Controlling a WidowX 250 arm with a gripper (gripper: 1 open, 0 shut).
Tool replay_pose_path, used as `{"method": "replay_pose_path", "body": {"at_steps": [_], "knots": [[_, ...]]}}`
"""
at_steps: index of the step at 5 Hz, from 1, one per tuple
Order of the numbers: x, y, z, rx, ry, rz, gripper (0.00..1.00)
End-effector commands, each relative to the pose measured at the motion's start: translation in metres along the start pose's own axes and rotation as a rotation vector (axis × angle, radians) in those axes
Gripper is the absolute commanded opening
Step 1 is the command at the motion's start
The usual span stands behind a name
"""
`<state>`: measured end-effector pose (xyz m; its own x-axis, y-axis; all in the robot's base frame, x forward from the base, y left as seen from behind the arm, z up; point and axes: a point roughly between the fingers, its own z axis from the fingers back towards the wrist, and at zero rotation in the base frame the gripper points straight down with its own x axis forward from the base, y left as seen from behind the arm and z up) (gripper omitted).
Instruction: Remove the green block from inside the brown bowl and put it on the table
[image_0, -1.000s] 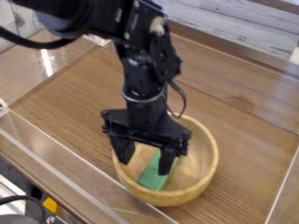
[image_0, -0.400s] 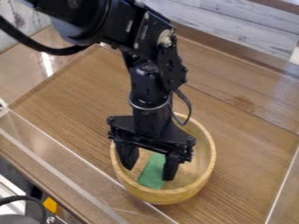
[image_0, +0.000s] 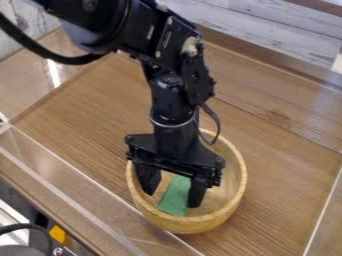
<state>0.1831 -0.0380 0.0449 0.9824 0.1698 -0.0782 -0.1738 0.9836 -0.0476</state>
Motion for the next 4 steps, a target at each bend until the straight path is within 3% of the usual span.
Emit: {"method": "replay_pose_path", "body": {"at_steps": [1,4], "knots": [[0.0049,-0.0001,0.0026,-0.009,-0.02,0.002,1.0],[0.0092,0.0009,-0.0009,-0.02,-0.022,0.003,1.0]]}}
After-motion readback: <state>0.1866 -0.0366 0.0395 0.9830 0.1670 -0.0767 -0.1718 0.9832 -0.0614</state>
